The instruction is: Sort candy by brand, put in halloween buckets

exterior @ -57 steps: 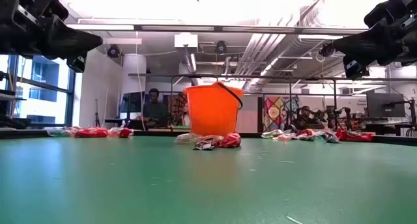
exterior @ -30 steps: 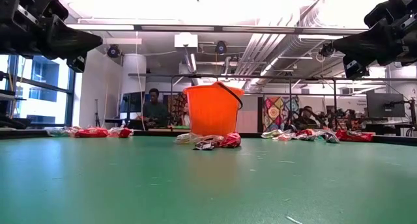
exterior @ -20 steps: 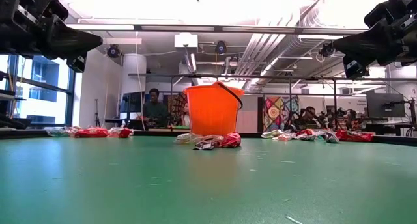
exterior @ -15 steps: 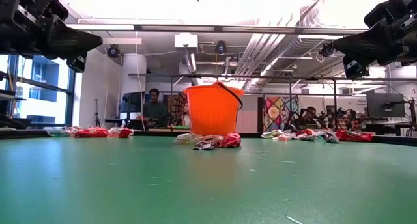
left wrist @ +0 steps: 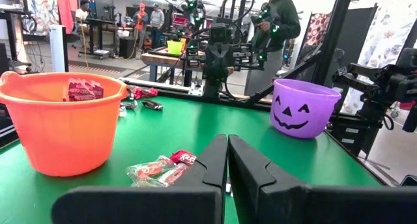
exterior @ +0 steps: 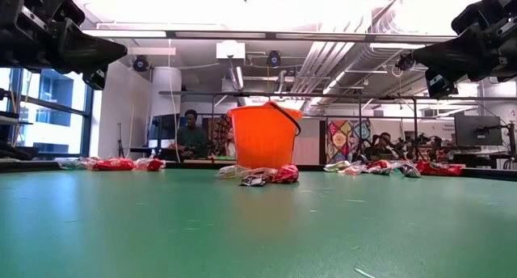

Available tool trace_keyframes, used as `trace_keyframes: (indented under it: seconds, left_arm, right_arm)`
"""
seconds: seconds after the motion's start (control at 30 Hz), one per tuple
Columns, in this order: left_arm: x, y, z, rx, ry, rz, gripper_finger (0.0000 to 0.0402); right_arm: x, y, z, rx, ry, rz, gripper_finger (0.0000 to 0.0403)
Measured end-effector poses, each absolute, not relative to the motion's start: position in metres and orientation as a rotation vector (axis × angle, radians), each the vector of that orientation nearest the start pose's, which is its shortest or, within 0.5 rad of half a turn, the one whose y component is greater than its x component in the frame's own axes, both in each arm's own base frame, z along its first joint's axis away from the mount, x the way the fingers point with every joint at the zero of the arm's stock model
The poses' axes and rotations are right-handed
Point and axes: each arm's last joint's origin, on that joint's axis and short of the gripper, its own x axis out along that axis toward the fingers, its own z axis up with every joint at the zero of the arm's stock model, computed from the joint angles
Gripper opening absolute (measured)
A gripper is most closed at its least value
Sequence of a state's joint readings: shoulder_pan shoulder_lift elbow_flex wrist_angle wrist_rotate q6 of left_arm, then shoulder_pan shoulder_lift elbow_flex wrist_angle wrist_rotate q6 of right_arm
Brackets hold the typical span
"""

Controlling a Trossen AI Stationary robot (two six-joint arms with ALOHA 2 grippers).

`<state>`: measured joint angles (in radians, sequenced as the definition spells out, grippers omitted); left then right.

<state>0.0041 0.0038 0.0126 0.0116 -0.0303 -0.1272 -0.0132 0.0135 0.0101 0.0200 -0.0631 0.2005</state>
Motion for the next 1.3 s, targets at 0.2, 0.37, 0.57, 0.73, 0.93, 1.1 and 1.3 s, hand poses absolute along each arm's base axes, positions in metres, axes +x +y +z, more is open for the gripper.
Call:
trace_keyframes:
  seconds: [0.2,0.37,0.57,0.73,0.93,1.1,1.3]
  left_arm:
    - [0.0971,0.0013,0.1687,-0.127,-0.023,0.033,0.0003]
    - [0.0971,0.0013,0.1686,-0.127,-0.023,0.033,0.0003]
    - [0.0971,0.0013,0.1686,-0.128,-0.023,0.033,0.0003]
    - [0.0971,0.0013,0.1687,-0.128,-0.023,0.033,0.0003]
    - [0.0971,0.0013,0.1686,-0.127,-0.022,0.033,0.0003]
    - [0.0971,0.0013,0.1687,-0.128,-0.023,0.033,0.0003]
    - [0.0971,0.0013,0.1687,-0.128,-0.023,0.033,0.0003]
  right_arm:
    - [0.0979,0.0005,0.1678,0.2,-0.011,0.051,0.0]
    - [0.0979,0.0005,0.1678,0.2,-0.011,0.051,0.0]
    - [0.0979,0.0005,0.1677,0.2,-0.011,0.051,0.0]
    - [0.0979,0.0005,0.1678,0.2,-0.011,0.051,0.0]
    - [0.0979,0.0005,0.1677,0.2,-0.011,0.051,0.0]
    - [0.0979,0.0005,0.1677,0.2,-0.011,0.051,0.0]
    - [0.0977,-0.0015,0.1731,0.266,-0.073,-0.01,0.0]
